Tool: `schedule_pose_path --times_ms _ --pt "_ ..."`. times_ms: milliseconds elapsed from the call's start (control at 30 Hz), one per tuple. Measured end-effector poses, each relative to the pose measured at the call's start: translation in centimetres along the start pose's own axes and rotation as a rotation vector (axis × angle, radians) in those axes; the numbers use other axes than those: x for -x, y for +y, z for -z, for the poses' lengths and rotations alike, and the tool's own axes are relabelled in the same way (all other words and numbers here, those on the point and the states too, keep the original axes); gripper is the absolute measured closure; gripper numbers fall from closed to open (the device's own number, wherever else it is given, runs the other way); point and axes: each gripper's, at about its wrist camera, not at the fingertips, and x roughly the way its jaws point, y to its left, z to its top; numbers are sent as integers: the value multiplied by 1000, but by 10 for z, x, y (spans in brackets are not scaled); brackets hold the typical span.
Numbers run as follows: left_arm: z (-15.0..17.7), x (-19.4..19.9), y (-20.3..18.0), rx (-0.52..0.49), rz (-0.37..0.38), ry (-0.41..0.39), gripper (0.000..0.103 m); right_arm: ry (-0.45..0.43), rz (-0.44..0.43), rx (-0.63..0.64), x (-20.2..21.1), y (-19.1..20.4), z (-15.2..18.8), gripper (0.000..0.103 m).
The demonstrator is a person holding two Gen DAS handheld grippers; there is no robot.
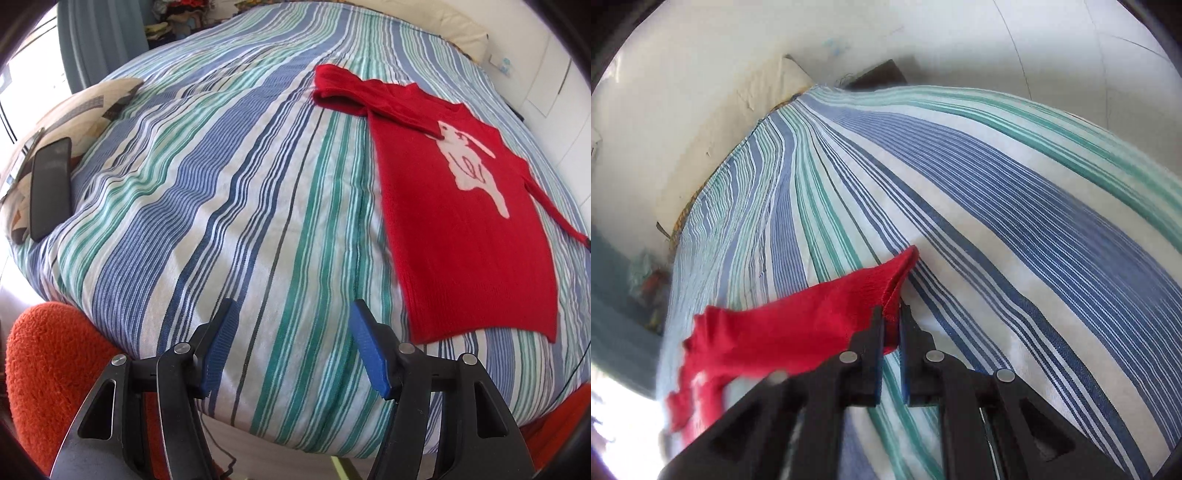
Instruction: Fold small clothes
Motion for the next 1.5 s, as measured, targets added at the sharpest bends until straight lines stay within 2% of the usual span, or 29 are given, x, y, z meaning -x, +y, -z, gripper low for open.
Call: schedule_pose_path --times_ms 100,200,233,267,400,433,567,600,633,667,700,733,800,867,900,967,1000,1067,1100,1167,1200,1233,1267,1300,1333,1400,1500 --pt "1 0 0 4 -9 -1 38 -49 -85 -20 16 8 -20 96" --pt "3 -6 2 13 -9 15 38 -87 -182 -127 31 2 -34 96" --pt "4 -8 1 11 -9 23 38 -100 -173 -127 33 2 -37 97" --pt "5 -11 1 6 -11 28 38 -89 -112 -97 29 3 -37 97" --pt "7 -12 1 -4 -14 33 38 89 128 25 -13 1 -13 97" --pt "8 -12 2 -4 -14 34 38 111 151 25 -19 -6 -7 96" --pt "8 -13 5 5 -14 41 38 97 153 22 -17 -13 0 94" --pt "8 -12 6 10 -13 38 38 97 163 29 -15 -10 -2 91" --pt "7 -12 7 15 -12 34 38 95 168 33 -11 -9 -5 80" --pt "7 -11 7 19 -13 31 38 84 189 39 -6 -8 -8 74" --pt "7 -12 7 20 -14 30 38 49 208 48 5 -8 -12 69" --pt "7 -12 6 17 -17 30 38 11 223 71 11 -3 -18 69" --pt "6 -13 4 5 -25 31 38 -30 157 136 22 15 -25 69" --pt "4 -14 1 -8 -34 36 38 17 36 192 16 35 -25 69" --pt "3 -13 -1 -13 -37 34 38 46 15 224 9 45 -21 70" --pt "-1 -7 -2 -25 -45 22 38 103 44 280 -11 54 -7 68" --pt "-5 -3 -3 -36 -52 14 38 138 91 291 -24 51 1 68" --pt "-17 8 -6 -79 -70 -18 38 191 208 270 -43 30 15 74" --pt "-27 14 -9 -110 -76 -42 38 161 207 258 -41 22 19 82" --pt "-55 25 -21 -187 -68 -103 34 92 275 287 -24 22 24 79" --pt "-72 29 -31 -225 -53 -134 32 60 332 318 -14 27 27 72" --pt "-90 32 -42 -263 -34 -168 30 28 340 337 0 30 30 72" --pt "-109 34 -56 -300 -14 -199 27 0 308 341 18 34 33 71" --pt "-127 32 -72 -339 15 -213 24 -20 267 338 35 38 37 64" --pt "-144 26 -91 -387 52 -211 20 -35 233 334 52 43 45 58" --pt "-170 4 -131 -503 104 -194 20 -73 148 312 88 53 65 50" --pt "-187 -48 -187 -679 97 -123 23 -125 28 278 123 67 108 39"
